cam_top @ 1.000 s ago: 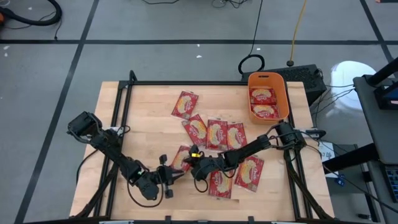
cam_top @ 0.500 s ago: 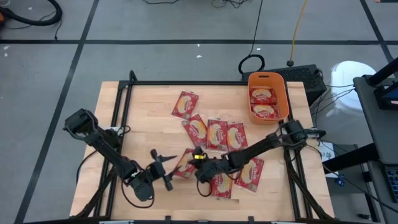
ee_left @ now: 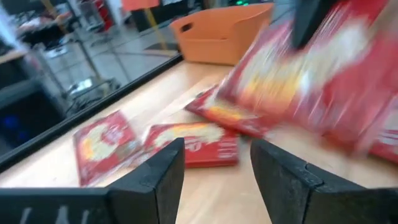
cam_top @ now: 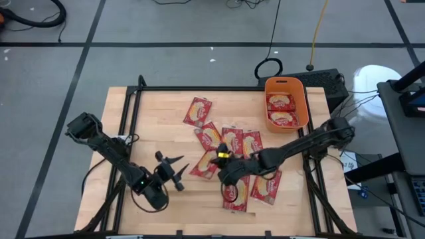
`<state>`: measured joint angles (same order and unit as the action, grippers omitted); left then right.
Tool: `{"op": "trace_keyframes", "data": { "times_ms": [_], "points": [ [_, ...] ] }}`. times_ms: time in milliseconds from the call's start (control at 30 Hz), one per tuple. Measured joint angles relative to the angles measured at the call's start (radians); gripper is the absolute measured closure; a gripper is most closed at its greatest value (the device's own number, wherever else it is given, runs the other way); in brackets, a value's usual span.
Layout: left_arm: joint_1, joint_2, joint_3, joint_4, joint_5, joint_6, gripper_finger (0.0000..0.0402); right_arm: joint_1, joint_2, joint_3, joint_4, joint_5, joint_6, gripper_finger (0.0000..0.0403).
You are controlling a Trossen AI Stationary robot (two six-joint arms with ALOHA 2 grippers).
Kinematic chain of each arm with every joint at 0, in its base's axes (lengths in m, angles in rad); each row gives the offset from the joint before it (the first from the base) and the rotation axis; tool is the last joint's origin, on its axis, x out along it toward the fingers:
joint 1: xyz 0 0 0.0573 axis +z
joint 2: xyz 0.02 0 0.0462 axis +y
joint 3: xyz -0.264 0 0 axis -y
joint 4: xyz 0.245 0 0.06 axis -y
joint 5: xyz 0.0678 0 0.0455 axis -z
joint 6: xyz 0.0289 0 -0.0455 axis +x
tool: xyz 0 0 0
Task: Sort popcorn bags into baskets
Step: Put the red popcorn bag into the orange container
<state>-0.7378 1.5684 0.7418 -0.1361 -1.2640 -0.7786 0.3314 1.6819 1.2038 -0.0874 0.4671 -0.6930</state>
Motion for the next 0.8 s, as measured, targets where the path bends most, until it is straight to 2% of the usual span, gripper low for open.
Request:
{"op": "trace_keyframes", "data": {
  "times_ms": [167, 433, 667, 800],
  "points": [
    [0.030, 0.000, 0.000, -0.102, 0.007, -0.107, 0.0225, -0.018, -0.130, -0.047, -0.058, 0.082, -0.034, 0.0384],
    [0.111, 0.000, 0.000, -0.106, 0.008, -0.091, 0.0229, -0.065, -0.338, -0.141, -0.084, 0.244, -0.118, 0.0385],
    [0.186, 0.000, 0.000, -0.106, 0.074, -0.090, 0.0229, -0.136, -0.440, -0.146, -0.128, 0.421, -0.182, 0.0385],
    [0.224, 0.000, 0.000, -0.106, 0.115, -0.087, 0.0229, -0.194, -0.462, -0.147, -0.136, 0.568, -0.191, 0.0385]
  ]
}}
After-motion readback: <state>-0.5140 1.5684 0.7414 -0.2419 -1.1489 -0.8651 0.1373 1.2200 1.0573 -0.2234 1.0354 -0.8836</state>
